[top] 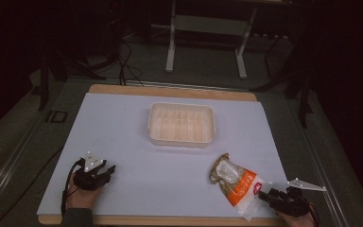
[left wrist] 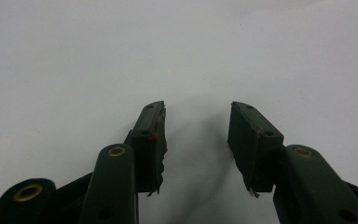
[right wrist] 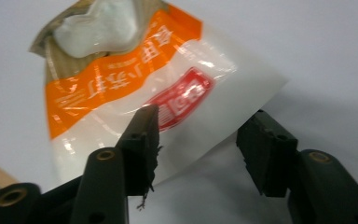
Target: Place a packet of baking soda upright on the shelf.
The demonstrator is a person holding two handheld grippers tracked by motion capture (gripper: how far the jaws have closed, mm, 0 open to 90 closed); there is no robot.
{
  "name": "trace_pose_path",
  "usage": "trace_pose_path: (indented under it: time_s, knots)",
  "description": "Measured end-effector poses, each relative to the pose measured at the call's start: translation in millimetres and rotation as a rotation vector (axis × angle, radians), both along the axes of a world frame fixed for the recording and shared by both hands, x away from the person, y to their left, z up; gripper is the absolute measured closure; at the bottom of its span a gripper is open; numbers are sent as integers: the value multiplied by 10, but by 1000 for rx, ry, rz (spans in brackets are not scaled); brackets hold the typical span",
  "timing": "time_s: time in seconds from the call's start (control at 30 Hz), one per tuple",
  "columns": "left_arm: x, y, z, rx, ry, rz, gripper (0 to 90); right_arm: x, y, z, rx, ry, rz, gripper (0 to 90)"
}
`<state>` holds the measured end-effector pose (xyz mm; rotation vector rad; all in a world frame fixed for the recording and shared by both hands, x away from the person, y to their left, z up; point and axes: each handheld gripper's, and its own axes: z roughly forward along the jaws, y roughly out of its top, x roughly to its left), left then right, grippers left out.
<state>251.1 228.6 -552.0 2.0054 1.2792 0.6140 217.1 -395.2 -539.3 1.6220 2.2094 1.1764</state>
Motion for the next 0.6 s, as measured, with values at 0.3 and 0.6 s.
trace_pose_path:
  time_s: [0.3,0.6]
  knots:
    - [-1,-3,0,2,0,-1,559,-53,94,-32,62,39,11,678]
    - [-2,-8,1,7,0,-3,559,-26,20,-58,148,92,-22,781]
